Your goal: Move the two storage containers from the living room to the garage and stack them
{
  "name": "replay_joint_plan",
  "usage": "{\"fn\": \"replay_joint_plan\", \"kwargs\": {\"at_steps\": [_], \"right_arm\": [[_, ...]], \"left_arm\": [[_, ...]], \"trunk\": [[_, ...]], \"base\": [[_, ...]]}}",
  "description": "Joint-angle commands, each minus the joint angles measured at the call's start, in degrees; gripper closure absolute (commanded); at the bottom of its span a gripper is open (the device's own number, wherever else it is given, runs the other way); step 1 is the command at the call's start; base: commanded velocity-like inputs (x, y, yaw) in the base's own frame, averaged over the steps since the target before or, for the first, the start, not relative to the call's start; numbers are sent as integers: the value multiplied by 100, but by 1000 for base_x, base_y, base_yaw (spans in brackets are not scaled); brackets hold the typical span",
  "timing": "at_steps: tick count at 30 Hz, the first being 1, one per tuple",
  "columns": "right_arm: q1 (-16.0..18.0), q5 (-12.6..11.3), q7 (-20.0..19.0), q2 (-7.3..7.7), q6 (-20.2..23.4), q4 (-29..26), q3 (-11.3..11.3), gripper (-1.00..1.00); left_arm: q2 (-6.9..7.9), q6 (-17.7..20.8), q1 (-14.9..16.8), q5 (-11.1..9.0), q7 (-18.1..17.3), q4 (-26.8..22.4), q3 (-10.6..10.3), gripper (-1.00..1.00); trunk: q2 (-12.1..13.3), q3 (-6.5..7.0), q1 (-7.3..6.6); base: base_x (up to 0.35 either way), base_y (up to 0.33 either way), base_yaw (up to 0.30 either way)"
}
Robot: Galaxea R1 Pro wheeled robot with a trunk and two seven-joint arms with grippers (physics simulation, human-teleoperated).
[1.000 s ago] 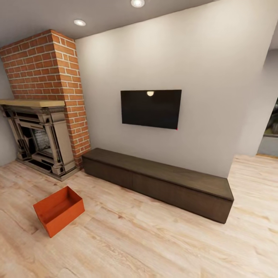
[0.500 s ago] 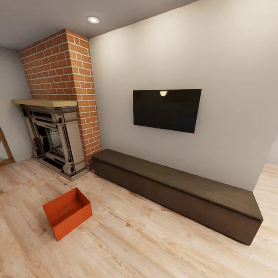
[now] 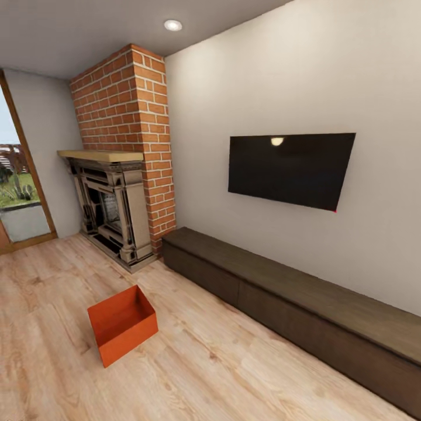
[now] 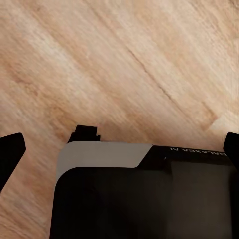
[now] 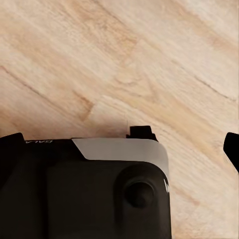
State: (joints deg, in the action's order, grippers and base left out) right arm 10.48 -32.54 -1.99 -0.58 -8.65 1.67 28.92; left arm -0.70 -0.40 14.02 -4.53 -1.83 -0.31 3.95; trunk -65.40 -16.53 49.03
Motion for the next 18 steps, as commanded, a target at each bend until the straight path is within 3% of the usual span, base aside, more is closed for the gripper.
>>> {"fn": "replay_joint_plan", "kwargs": {"at_steps": [1, 18], "right_arm": [[7, -60, -21, -3, -32, 18, 44, -100], [7, -60, -21, -3, -32, 18, 44, -100]], "left_arm": [[-1, -4, 5, -48, -19, 4, 36, -100], [-1, -4, 5, -48, -19, 4, 36, -100]], "trunk": [[-4, -7, 4], [-4, -7, 4]], "base": [[327, 0, 268], [327, 0, 268]]}}
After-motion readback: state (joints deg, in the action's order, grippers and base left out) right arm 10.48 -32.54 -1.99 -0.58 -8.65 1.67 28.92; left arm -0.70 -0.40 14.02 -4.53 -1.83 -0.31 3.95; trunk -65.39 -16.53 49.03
